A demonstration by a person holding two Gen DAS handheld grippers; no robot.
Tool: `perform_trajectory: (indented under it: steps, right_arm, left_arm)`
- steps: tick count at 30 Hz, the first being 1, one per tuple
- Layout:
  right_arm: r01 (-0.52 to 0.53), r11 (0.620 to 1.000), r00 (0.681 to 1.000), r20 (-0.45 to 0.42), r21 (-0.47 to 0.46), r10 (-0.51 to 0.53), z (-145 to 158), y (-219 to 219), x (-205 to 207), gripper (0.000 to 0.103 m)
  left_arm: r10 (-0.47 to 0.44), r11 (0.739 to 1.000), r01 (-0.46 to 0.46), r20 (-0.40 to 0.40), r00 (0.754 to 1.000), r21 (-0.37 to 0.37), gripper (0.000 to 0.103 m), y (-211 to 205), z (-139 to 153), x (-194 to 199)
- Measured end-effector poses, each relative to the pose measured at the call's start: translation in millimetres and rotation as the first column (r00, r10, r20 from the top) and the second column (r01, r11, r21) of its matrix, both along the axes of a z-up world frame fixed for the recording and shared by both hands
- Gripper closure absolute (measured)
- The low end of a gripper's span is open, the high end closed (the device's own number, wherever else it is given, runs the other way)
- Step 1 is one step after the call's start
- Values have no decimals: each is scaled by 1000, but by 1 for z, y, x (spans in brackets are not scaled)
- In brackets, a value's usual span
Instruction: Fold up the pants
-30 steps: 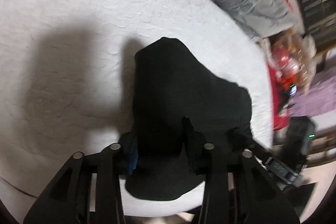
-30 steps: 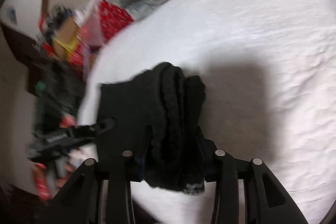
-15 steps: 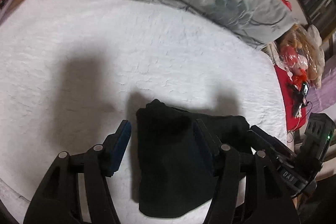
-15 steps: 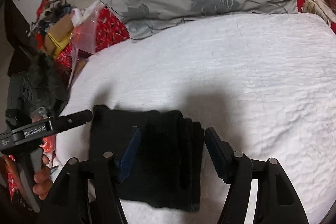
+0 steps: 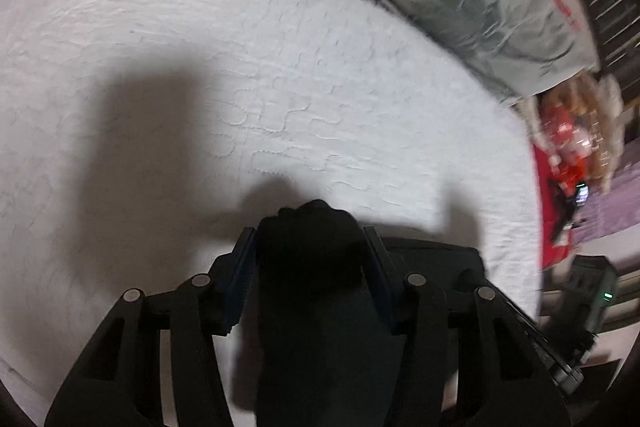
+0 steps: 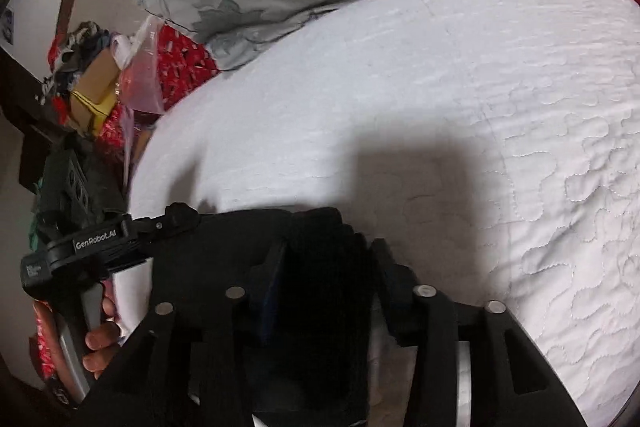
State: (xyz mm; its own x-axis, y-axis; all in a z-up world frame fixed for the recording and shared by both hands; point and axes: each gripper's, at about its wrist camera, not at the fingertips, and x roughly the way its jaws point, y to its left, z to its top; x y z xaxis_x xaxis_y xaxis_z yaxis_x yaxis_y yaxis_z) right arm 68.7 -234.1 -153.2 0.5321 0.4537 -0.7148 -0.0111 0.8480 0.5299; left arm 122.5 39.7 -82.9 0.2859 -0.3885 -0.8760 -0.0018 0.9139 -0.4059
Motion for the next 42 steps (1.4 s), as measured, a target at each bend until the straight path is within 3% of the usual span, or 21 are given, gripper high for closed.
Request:
perform_trajectory:
  steps: [3,5,10,12,13,16,19,22,26,27,29,37,42]
  right_arm:
    - [-23,999,999,42,43,21,15,-4,-17,51]
    - [-34,999,998,45,37,33,18,-2,-30,37]
    - [-55,995,998,9,-81,56,5,18,-46,37]
    - [-56,993,998,9,-102,57,4,22,-51,54]
    - [-52,993,998,15,-110,54,8,22,-55,71]
    - [-32,997,998,43,-72,35,15,6,-68,72]
    - [-33,997,999,-34,-75,30,-12,-1,-68,72]
    - [-5,1000,1000,-30,-31,4,-14,-2,-72,65]
    - [-4,1000,1000,3,-9,4,5,-3,-71,61]
    - [4,1000,1000,25,-7,-3,14,-6,-71,57]
    - [24,1000,999,47,-1,-24,24,-10,-69,38]
    - [63,998,997,49,8,-63,31,-27,-56,35]
    - [62,997,998,8,44,-63,19,-22,-35,34]
  left_arm:
    - [6,998,-4,37,999,-65,53,17,23,-25]
    - [-11,998,14,55,998,-60,51,18,29,-46]
    - [-75,996,76,23,997,-45,49,-3,4,-83]
    - [-84,996,84,13,996,-23,49,-12,-2,-89]
    - [-83,996,83,32,996,-5,50,-14,1,-92]
    - [-81,996,78,72,994,49,53,-17,7,-97]
    - [-97,990,91,45,994,108,53,-21,-12,-96]
    - [-85,992,80,48,995,101,53,-20,-3,-96]
    - [-80,996,75,92,993,58,53,-14,21,-98]
    - [-75,996,69,110,991,53,53,-12,28,-98]
    - [-62,998,58,135,989,34,53,-6,38,-90]
    - [-39,998,33,100,994,59,53,6,36,-51]
    - [-9,1000,9,52,999,8,53,6,22,-34]
